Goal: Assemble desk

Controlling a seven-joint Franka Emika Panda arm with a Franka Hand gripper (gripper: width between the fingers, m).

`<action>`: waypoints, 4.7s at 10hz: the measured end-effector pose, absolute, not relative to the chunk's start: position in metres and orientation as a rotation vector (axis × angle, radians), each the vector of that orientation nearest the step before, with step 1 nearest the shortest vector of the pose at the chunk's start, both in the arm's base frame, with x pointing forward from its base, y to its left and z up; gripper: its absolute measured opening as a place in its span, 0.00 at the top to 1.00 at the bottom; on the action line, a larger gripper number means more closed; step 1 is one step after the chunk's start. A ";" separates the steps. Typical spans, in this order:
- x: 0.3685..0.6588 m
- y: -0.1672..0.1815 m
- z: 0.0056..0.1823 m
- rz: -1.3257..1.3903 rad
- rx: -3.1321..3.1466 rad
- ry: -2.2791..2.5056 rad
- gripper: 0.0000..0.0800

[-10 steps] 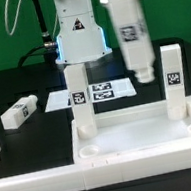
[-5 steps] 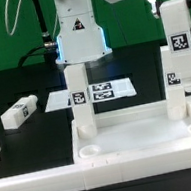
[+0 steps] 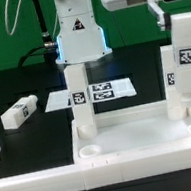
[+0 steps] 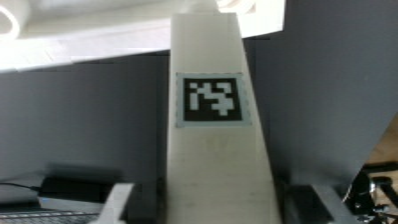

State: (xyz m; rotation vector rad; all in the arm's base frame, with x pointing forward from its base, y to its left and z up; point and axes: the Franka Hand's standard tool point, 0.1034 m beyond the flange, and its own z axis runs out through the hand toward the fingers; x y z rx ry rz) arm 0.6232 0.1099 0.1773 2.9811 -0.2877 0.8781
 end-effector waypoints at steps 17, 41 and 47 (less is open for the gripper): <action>0.627 0.123 0.134 0.847 2.958 -0.254 0.64; 0.631 0.111 0.131 0.966 2.907 -0.086 0.19; 0.646 0.104 0.157 0.879 2.973 -0.110 0.19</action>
Offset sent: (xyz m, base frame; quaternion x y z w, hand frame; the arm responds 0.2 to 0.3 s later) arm 0.0000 0.0000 0.0000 0.0000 0.0000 0.0000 1.0000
